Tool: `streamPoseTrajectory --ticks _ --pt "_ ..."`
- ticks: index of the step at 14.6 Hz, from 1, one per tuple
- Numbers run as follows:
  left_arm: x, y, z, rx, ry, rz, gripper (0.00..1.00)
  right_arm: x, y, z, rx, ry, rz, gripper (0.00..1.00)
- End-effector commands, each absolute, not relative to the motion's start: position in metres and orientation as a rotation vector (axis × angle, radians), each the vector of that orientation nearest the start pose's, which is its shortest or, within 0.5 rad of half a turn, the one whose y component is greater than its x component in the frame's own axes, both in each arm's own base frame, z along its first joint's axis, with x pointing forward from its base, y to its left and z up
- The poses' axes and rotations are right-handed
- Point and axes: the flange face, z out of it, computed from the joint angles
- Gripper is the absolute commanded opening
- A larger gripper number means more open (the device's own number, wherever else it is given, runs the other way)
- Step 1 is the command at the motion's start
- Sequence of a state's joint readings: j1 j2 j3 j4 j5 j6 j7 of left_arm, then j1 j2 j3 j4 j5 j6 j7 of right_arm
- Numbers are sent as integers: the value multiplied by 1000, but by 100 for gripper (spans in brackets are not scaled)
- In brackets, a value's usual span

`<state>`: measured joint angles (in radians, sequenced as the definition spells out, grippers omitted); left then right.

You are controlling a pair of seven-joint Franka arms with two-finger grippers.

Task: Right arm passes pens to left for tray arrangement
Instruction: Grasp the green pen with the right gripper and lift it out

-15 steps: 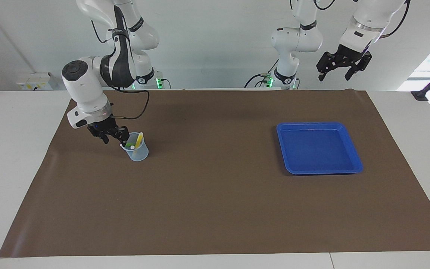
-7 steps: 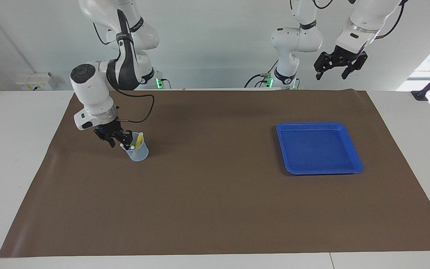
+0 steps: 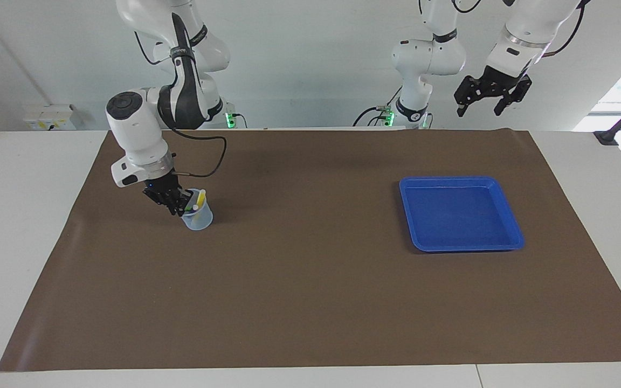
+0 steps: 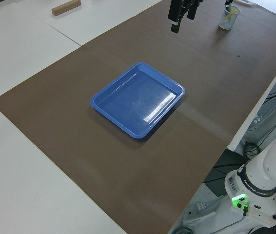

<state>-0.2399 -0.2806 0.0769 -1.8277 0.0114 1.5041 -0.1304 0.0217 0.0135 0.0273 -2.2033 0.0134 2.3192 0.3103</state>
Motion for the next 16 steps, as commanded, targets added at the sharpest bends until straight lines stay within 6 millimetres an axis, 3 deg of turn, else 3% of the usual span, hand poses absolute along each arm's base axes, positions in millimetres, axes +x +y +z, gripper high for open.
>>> streamPoseTrajectory --ticks 1,5,11,16 --pt "444 -64 639 -3162 33 43 100 537 28 385 -3069 447 -151 2" --pt "445 -64 639 -3163 35 40 100 539 29 397 -3072 430 -152 0" --pt "444 -64 638 -3161 47 45 100 532 28 455 -3063 423 -230 0" --pt "442 -65 638 -3162 40 45 100 531 29 518 -3080 411 -230 0"
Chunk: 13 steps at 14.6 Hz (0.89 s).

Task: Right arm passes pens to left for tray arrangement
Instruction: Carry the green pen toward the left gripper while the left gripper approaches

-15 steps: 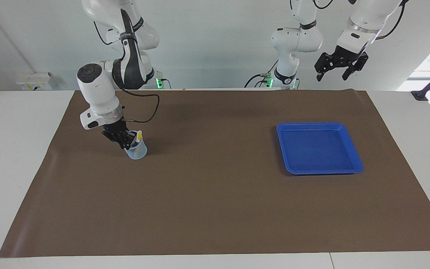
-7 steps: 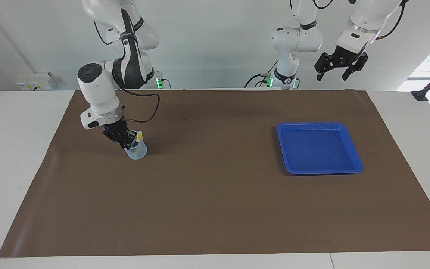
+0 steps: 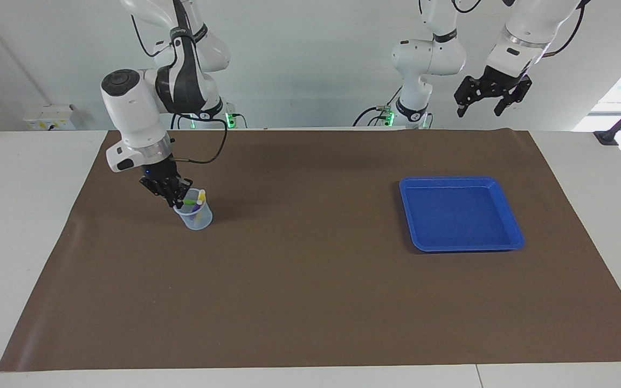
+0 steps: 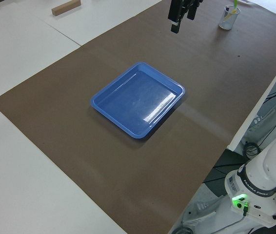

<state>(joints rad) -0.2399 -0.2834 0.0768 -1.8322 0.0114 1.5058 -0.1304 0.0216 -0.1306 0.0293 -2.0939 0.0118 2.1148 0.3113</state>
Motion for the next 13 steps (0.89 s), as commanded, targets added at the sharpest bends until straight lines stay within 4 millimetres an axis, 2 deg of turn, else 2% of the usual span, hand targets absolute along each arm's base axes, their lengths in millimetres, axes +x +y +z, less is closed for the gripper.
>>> streamPoseTrajectory --ticks 1,2,4,6,8,9,13 --pt "442 -65 638 -3162 40 45 100 534 30 532 -3079 410 -235 0" --pt "442 -66 638 -3174 36 48 100 535 30 539 -3069 426 -225 0" --pt "442 -68 637 -3206 1 58 100 536 44 546 -3062 409 -215 0" --pt "442 -74 638 -3265 -119 75 100 536 64 548 -2959 498 -181 0" --pt "446 -82 634 -3324 -361 90 100 537 77 551 -2790 696 -120 0" --pt "449 -87 632 -3355 -513 100 100 537 91 552 -2733 763 -95 0" --pt "460 -101 628 -3373 -1149 198 100 537 160 564 -2425 1111 -7 0"
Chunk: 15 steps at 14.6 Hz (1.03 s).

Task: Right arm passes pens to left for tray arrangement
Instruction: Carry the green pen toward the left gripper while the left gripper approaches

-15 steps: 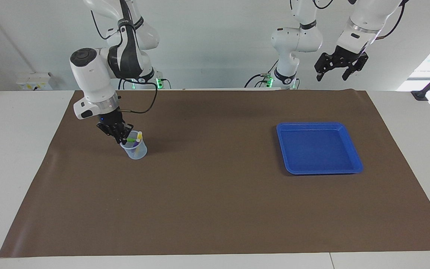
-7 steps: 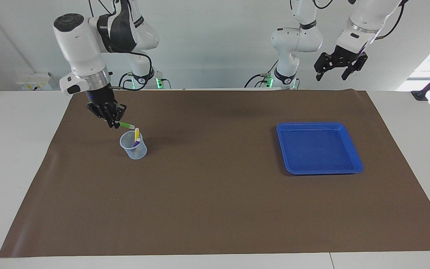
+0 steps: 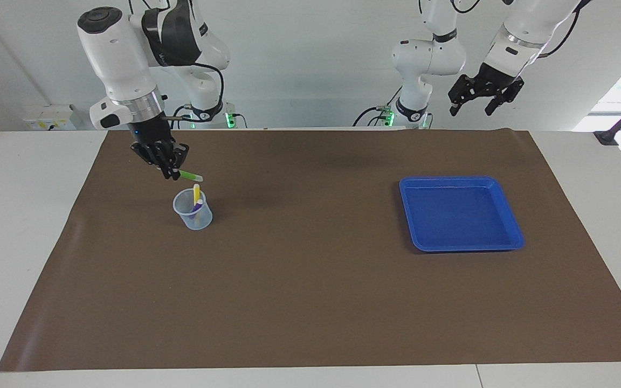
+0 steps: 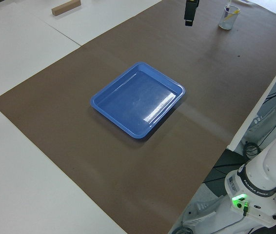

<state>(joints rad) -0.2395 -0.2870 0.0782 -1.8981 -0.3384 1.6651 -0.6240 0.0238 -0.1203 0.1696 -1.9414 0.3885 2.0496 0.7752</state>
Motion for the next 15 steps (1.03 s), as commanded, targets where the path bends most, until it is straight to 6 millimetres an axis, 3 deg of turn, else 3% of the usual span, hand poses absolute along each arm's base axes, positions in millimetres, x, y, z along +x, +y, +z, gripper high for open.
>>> streamPoseTrajectory --ticks 1,4,6,8,13,15 --pt "463 -103 628 -3344 -1316 217 100 536 175 569 -2369 1172 2 0" --pt "468 -112 630 -3211 -1781 348 100 531 214 579 -2208 1332 90 0" --pt "465 -124 631 -3144 -1876 407 100 530 250 583 -2145 1406 169 0" --pt "460 -150 632 -3095 -1914 429 100 523 282 586 -2104 1464 236 0" --pt "461 -161 632 -2889 -2165 473 100 500 339 579 -2088 1509 371 0" --pt "452 -195 630 -2828 -2182 389 100 494 354 579 -2081 1515 404 0"
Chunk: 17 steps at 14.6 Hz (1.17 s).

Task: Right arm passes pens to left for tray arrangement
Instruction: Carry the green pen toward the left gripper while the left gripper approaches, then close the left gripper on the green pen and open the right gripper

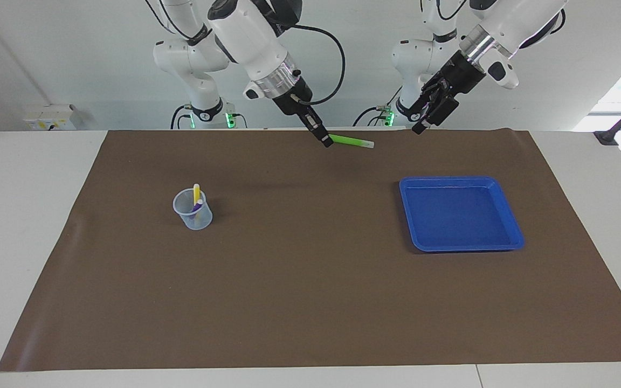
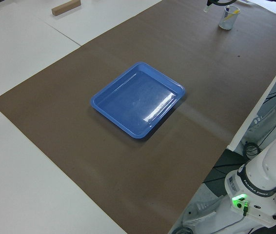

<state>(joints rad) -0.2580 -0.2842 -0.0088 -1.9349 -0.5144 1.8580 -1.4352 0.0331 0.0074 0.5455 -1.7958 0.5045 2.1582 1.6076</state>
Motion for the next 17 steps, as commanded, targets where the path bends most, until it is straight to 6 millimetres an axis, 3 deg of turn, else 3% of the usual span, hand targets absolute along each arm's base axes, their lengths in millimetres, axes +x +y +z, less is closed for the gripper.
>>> streamPoseTrajectory --ticks 1,4,8,14,17 --pt "448 -206 628 -2773 -2223 363 100 490 358 579 -2087 1515 414 0" --pt "441 -224 622 -2656 -2295 319 100 477 374 579 -2094 1517 443 0" --pt "435 -247 603 -2473 -2399 310 100 473 379 579 -2102 1510 450 0" --pt "423 -249 586 -2387 -2372 336 100 471 383 581 -2094 1502 453 0" --pt "421 -252 583 -2390 -2357 340 94 472 383 581 -2091 1502 450 0"
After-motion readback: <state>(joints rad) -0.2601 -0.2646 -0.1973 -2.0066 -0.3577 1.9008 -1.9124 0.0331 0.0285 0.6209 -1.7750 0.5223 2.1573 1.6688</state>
